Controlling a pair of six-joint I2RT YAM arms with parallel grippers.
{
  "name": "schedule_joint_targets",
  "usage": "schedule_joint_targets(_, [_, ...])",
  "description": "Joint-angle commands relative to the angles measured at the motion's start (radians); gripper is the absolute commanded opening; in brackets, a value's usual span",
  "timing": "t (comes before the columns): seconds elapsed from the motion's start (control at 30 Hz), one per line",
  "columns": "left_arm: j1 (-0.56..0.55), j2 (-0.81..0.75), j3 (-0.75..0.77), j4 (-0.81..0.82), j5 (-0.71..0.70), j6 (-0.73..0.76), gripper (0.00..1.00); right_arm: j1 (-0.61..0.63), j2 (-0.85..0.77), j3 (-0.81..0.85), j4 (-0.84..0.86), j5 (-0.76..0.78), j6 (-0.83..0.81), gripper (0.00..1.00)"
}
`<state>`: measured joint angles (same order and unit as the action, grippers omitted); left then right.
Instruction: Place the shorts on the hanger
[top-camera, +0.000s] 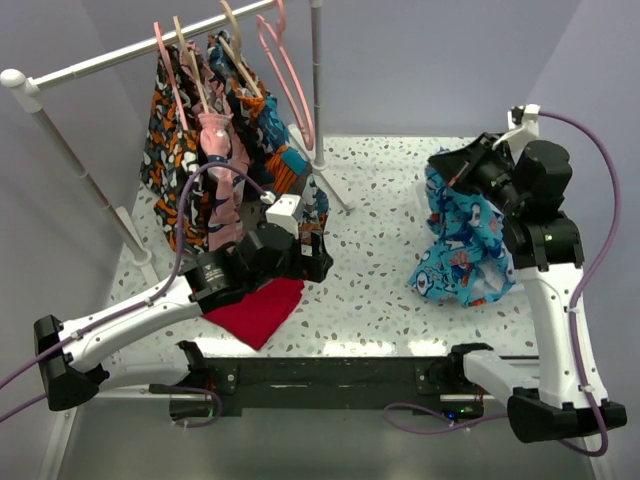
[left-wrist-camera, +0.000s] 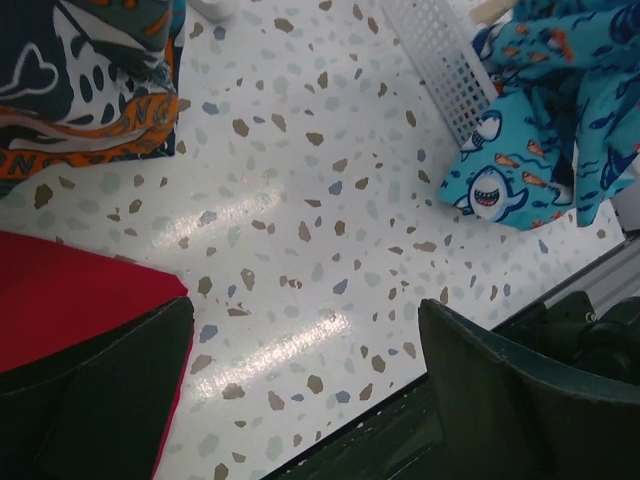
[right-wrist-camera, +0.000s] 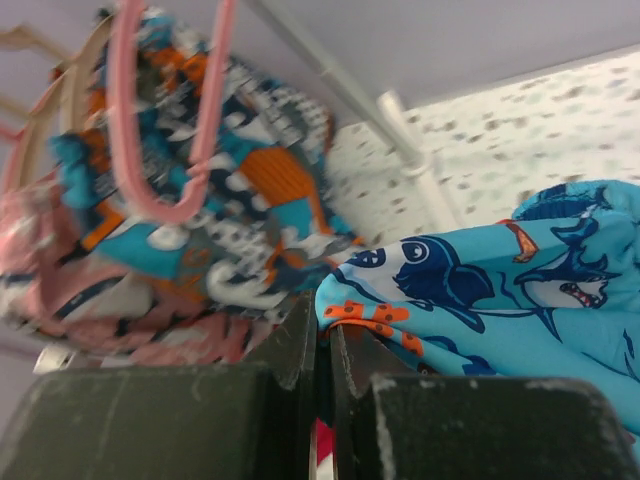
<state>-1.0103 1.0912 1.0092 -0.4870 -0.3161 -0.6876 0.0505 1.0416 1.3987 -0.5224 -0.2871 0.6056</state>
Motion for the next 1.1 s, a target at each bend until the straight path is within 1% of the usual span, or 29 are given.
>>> schedule_joint_targets(0.0, [0.004,-0.010,0.094,-0.088,-0.070,0.010,0.99,0.089,-0.066,0.077,0.022,-0.233,0.066,0.00])
schedule_joint_targets(0.07, [0.009,-0.016,0.103,-0.094,-0.081,0.011,0.99,0.094,-0.103,0.066,0.050,-0.299,0.098,0.00])
schedule_joint_targets(0.13, [0.010,-0.022,0.109,-0.113,-0.096,-0.004,0.99,0.092,-0.126,0.066,0.012,-0.328,0.085,0.00])
schedule_joint_targets(0.23, [0.010,-0.039,0.097,-0.128,-0.113,-0.023,0.98,0.092,-0.178,-0.018,0.001,-0.379,0.082,0.00])
schedule_joint_targets(0.33, [0.010,-0.048,0.066,-0.125,-0.120,-0.039,0.97,0.095,-0.267,-0.220,0.030,-0.411,0.098,0.00])
schedule_joint_targets(0.37, [0.009,-0.050,0.057,-0.116,-0.117,-0.043,0.96,0.098,-0.299,-0.345,0.038,-0.409,0.108,0.00])
schedule_joint_targets(0.4, [0.010,-0.048,0.045,-0.107,-0.100,-0.043,0.93,0.101,-0.348,-0.409,0.057,-0.428,0.130,0.00])
schedule_joint_targets(0.43, [0.012,-0.044,0.022,-0.095,-0.086,-0.043,0.91,0.106,-0.374,-0.468,0.126,-0.441,0.191,0.00])
schedule_joint_targets(0.47, [0.010,-0.039,0.008,-0.063,-0.069,-0.038,0.88,0.121,-0.393,-0.540,0.149,-0.446,0.212,0.00])
schedule_joint_targets(0.5, [0.012,-0.028,-0.023,-0.036,-0.017,-0.026,0.81,0.121,-0.425,-0.550,0.141,-0.434,0.217,0.00])
schedule_joint_targets(0.53, [0.012,-0.024,-0.041,-0.007,0.014,-0.012,0.79,0.123,-0.431,-0.540,0.110,-0.399,0.179,0.00])
schedule_joint_targets(0.57, [0.010,-0.019,-0.059,0.063,0.043,0.018,0.76,0.124,-0.428,-0.479,0.072,-0.380,0.152,0.00])
schedule_joint_targets(0.6, [0.009,-0.024,-0.107,0.111,0.105,0.035,0.72,0.121,-0.419,-0.440,0.000,-0.368,0.126,0.00])
schedule_joint_targets(0.63, [0.010,-0.027,-0.133,0.164,0.148,0.055,0.70,0.124,-0.390,-0.402,-0.020,-0.365,0.090,0.00])
schedule_joint_targets(0.67, [0.010,-0.034,-0.156,0.277,0.190,0.089,0.70,0.121,-0.371,-0.341,-0.036,-0.366,0.080,0.00])
schedule_joint_targets(0.7, [0.010,-0.046,-0.196,0.335,0.256,0.100,0.68,0.123,-0.358,-0.313,-0.053,-0.368,0.074,0.00])
schedule_joint_targets(0.73, [0.010,-0.051,-0.213,0.385,0.268,0.108,0.68,0.124,-0.330,-0.290,-0.057,-0.369,0.062,0.00])
schedule_joint_targets(0.77, [0.010,-0.050,-0.224,0.468,0.273,0.121,0.70,0.123,-0.321,-0.250,-0.062,-0.376,0.057,0.00])
schedule_joint_targets(0.87, [0.009,0.004,-0.205,0.586,0.302,0.170,0.73,0.123,-0.287,-0.187,-0.074,-0.382,0.046,0.00])
schedule_joint_targets(0.93, [0.010,0.039,-0.205,0.668,0.350,0.180,0.76,0.123,-0.273,-0.161,-0.085,-0.380,0.043,0.00])
schedule_joint_targets(0.97, [0.009,0.048,-0.205,0.751,0.359,0.184,0.77,0.121,-0.255,-0.132,-0.093,-0.386,0.039,0.00])
schedule_joint_targets(1.03, [0.012,0.082,-0.190,0.824,0.370,0.180,0.83,0.124,-0.239,-0.104,-0.125,-0.391,0.022,0.00])
schedule_joint_targets(1.07, [0.010,0.097,-0.179,0.876,0.368,0.172,0.88,0.123,-0.227,-0.080,-0.134,-0.391,0.017,0.00])
